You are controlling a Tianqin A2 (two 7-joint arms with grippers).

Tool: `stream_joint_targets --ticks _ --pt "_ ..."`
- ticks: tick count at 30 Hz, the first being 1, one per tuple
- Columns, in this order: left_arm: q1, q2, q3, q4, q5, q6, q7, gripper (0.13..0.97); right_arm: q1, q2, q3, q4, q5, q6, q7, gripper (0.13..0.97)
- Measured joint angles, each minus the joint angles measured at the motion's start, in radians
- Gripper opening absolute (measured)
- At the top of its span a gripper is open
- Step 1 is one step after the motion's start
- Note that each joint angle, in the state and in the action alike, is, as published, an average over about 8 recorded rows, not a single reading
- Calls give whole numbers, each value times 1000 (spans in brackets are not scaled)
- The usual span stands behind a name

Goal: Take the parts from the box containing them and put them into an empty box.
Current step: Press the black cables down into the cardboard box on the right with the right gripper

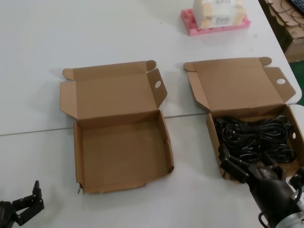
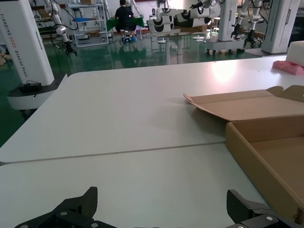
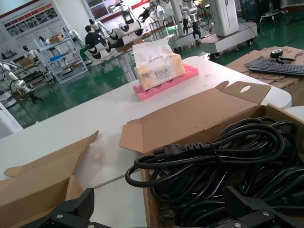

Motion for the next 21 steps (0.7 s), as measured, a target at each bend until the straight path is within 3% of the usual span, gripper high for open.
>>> stream_joint_targets --ticks 21 --pt "0 0 0 0 0 0 0 966 0 0 0 0 0 0 0 966"
